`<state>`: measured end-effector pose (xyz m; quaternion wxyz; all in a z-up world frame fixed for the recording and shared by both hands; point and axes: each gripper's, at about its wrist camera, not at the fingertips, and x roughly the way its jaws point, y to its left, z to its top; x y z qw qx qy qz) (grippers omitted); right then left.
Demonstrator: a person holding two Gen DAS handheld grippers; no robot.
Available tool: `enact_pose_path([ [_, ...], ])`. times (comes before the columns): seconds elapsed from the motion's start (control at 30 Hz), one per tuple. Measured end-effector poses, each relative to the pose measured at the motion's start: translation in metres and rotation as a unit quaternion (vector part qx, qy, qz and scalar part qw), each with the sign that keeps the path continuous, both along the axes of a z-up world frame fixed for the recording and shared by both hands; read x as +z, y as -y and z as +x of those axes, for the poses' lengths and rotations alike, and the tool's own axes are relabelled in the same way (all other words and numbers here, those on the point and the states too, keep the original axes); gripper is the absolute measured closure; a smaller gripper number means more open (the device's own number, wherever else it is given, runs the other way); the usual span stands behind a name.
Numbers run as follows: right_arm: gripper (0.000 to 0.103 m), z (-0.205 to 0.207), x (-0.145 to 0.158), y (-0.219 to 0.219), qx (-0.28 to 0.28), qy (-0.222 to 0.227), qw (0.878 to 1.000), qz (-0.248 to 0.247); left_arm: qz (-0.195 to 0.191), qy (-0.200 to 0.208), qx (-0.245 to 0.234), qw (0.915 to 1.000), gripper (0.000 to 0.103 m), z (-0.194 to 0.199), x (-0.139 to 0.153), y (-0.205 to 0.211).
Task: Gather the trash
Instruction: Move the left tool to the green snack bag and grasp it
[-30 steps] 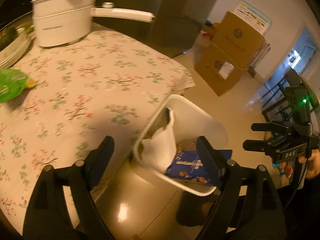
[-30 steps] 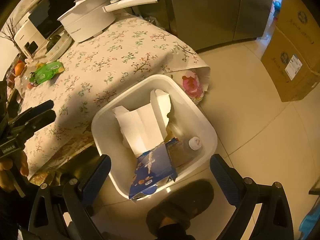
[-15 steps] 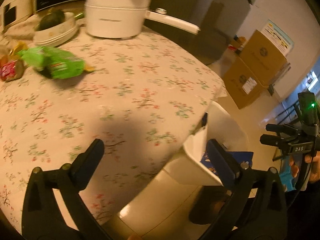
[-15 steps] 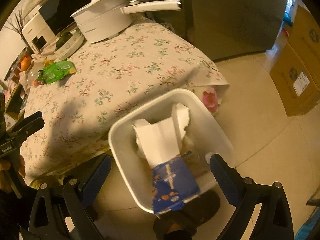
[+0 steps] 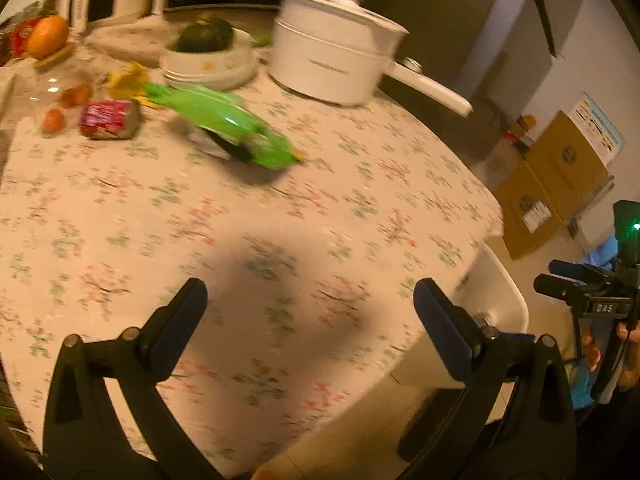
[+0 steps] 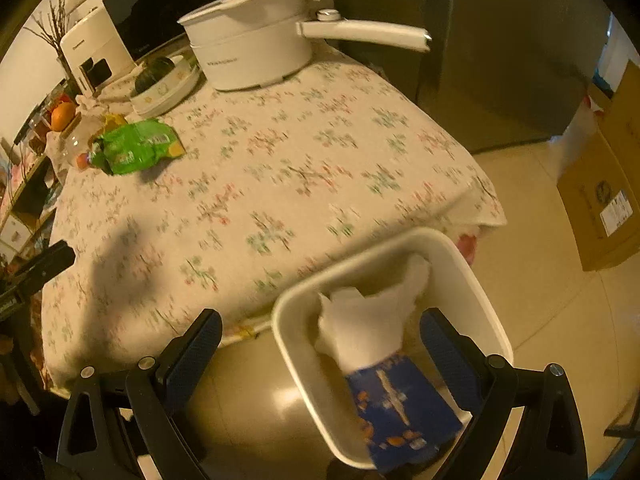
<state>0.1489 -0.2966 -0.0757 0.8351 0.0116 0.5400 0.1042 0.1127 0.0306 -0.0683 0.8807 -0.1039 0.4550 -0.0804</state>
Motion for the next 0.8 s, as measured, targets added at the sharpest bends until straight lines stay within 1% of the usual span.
enact_pose_path([
  [0.1,0.000,0.009,0.005,-0.019,0.002,0.021,1.000,-0.005,0.013,0.010,0.024,0.9996,0.001,0.004,0.008,-0.016],
  [0.2,0.000,0.019,0.006,-0.035,0.006,0.029,1.000,-0.006,0.009,0.013,0.046,0.9988,0.001,0.012,0.018,-0.035],
  [0.3,0.000,0.028,0.004,-0.049,0.014,0.027,1.000,-0.006,-0.003,0.018,0.067,0.9976,0.001,0.021,0.030,-0.055],
  [0.37,0.000,0.031,0.003,-0.059,0.023,0.027,0.999,-0.012,-0.015,0.011,0.073,0.9971,0.000,0.031,0.035,-0.067],
  [0.47,0.000,0.036,0.000,-0.070,0.037,0.025,0.999,-0.022,-0.049,-0.003,0.085,0.9952,0.001,0.048,0.036,-0.082],
  [0.57,0.000,0.039,-0.004,-0.075,0.044,0.023,0.998,-0.028,-0.075,-0.018,0.094,0.9926,0.001,0.066,0.028,-0.088],
  [0.63,0.000,0.042,-0.007,-0.077,0.045,0.019,0.998,-0.028,-0.106,-0.031,0.096,0.9892,0.001,0.078,0.016,-0.089],
  [0.7,0.000,0.044,-0.009,-0.077,0.045,0.017,0.998,-0.029,-0.126,-0.039,0.106,0.9855,0.001,0.086,0.005,-0.088],
  [0.73,0.000,0.046,-0.009,-0.078,0.045,0.017,0.998,-0.029,-0.132,-0.041,0.112,0.9841,0.001,0.091,0.001,-0.087],
  [0.8,0.000,0.048,-0.010,-0.078,0.044,0.016,0.998,-0.030,-0.136,-0.041,0.121,0.9825,0.006,0.099,-0.005,-0.085],
])
